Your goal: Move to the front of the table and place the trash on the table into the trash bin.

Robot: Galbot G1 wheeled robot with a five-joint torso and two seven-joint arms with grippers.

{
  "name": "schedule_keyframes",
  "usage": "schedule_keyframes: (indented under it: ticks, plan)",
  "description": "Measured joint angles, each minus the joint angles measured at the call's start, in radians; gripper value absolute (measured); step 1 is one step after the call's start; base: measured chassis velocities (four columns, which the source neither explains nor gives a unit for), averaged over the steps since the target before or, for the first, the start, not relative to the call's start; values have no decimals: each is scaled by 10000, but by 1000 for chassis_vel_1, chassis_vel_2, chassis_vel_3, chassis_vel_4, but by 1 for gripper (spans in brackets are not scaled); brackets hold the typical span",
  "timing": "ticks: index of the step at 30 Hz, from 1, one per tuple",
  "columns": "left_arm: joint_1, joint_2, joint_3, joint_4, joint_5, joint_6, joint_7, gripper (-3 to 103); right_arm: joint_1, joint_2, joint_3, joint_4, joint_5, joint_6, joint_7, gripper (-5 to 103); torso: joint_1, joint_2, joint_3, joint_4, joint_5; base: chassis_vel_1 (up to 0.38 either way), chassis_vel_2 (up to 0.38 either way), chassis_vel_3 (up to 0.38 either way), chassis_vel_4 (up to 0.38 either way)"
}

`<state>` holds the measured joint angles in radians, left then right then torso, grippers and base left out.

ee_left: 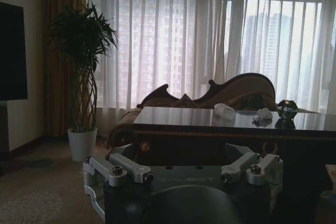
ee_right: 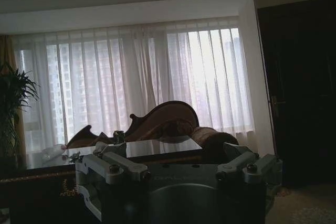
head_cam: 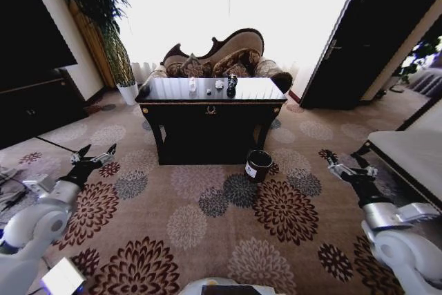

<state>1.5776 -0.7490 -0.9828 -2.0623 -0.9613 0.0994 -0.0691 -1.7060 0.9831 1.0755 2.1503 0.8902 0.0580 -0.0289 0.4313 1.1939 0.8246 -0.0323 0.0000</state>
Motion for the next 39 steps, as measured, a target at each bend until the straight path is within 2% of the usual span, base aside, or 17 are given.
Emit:
schedule_keyframes:
  ticks: [15, 21, 39]
  plan:
    - [-66, 3, 19, 13, -28, 35, 13, 98, -14, 16, 35, 44, 86, 25, 133, 100, 0, 0, 0, 0, 0, 0, 0, 0, 0]
    - [-73, 6, 61, 18, -23, 49, 13, 98, -26, 63, 12, -88, 19, 271, -326, 100, 0, 0, 0, 0, 0, 0, 0, 0, 0]
    - [-166, -139, 268, 90, 108, 90, 12, 98, 10, 67, -86, -336, 58, 622, -655, 100, -2, 1, -1, 0, 0, -14, 18, 11, -17]
